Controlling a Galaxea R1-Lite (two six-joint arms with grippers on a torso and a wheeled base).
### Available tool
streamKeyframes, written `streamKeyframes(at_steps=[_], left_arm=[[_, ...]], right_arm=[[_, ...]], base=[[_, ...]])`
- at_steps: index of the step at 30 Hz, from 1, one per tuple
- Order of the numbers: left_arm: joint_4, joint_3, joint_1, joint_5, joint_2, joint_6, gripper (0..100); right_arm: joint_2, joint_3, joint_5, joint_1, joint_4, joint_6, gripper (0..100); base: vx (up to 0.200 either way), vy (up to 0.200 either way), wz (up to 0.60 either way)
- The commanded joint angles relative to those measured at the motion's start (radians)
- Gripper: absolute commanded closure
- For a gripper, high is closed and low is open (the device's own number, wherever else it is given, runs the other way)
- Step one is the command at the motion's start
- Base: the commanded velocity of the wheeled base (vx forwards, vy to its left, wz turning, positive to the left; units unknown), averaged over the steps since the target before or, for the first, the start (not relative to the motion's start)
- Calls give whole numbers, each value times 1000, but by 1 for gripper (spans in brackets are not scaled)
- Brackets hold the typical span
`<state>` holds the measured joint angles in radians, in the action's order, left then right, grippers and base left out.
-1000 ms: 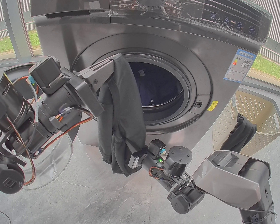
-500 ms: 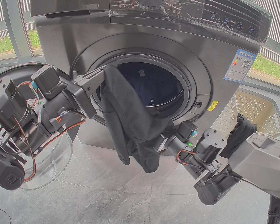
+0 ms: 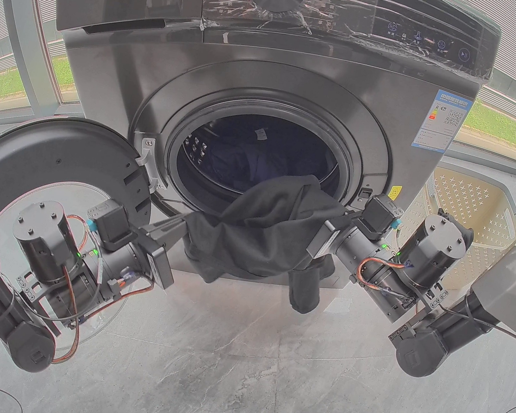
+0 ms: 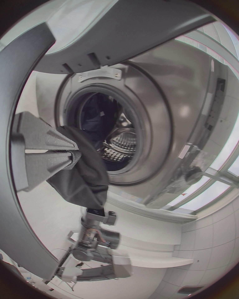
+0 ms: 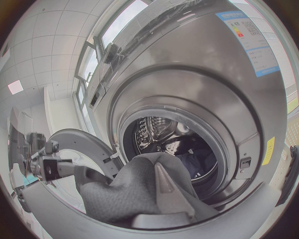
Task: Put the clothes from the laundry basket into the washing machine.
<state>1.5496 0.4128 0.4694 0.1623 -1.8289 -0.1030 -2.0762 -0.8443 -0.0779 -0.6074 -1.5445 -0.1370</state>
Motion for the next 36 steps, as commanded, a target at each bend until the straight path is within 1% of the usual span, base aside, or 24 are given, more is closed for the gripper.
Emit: streamKeyframes(at_steps=[1, 8, 9, 11, 13, 14, 15, 16, 17, 18, 19, 21, 24, 26, 27, 29, 30, 32, 35, 36], left_arm=[[1, -32, 3, 0, -82, 28, 100], [1, -25, 6, 5, -78, 26, 100], [1, -26, 8, 5, -78, 26, 0], [1, -31, 8, 5, -78, 23, 0], [1, -84, 14, 16, -84, 31, 0], [1, -134, 25, 32, -92, 34, 0], [1, -172, 34, 62, -98, 42, 0], [1, -204, 40, 100, -115, 55, 0], [1, -204, 40, 100, -115, 55, 0], [1, -235, 45, 148, -153, 95, 0], [3, -238, 45, 157, -171, 126, 0], [3, -246, 45, 160, -187, 155, 0], [3, -266, 45, 164, -194, 166, 0], [3, -273, 45, 166, -194, 167, 0], [1, -304, 48, 172, -196, 174, 0], [3, -315, 58, 183, -205, 184, 0], [3, -313, 64, 189, -210, 192, 0], [4, -295, 69, 187, -210, 193, 0], [4, -255, 77, 184, -201, 190, 0], [6, -253, 77, 184, -199, 195, 0]], right_arm=[[28, 1, 0, -14, 0, -1, 100], [33, -1, 1, -18, 3, 0, 100], [33, -3, 1, -18, 3, 0, 100], [34, -6, 1, -18, 6, 0, 100], [44, -10, 1, -17, 9, 0, 100], [45, -12, 1, -15, 9, 0, 100], [45, -12, 1, -15, 9, 0, 100], [45, -12, 1, -12, 9, 0, 100], [45, -12, 1, -12, 9, 0, 100], [45, -12, 1, -14, 9, 0, 100], [45, -12, 1, -17, 9, 0, 100], [47, -13, 1, -17, 9, 0, 100], [50, -15, 1, -17, 10, 2, 100], [50, -13, 1, -17, 10, 2, 100], [50, -13, 1, -17, 10, 2, 100], [50, -13, 1, -18, 9, 0, 100], [50, -10, 1, -18, 9, 0, 100], [48, -4, 3, -26, 7, 0, 100], [47, 1, 27, -46, 9, -1, 100], [47, 5, 29, -49, 9, -1, 100]], base=[[0, 0, 0], [0, 0, 0], [0, 0, 0], [0, 0, 0], [0, 0, 0], [0, 0, 0], [0, 0, 0], [0, 0, 0], [0, 0, 0], [0, 0, 0], [0, 0, 0], [0, 0, 0], [0, 0, 0], [0, 0, 0], [0, 0, 0], [0, 0, 0], [0, 0, 0], [0, 0, 0], [0, 0, 0], [0, 0, 0]])
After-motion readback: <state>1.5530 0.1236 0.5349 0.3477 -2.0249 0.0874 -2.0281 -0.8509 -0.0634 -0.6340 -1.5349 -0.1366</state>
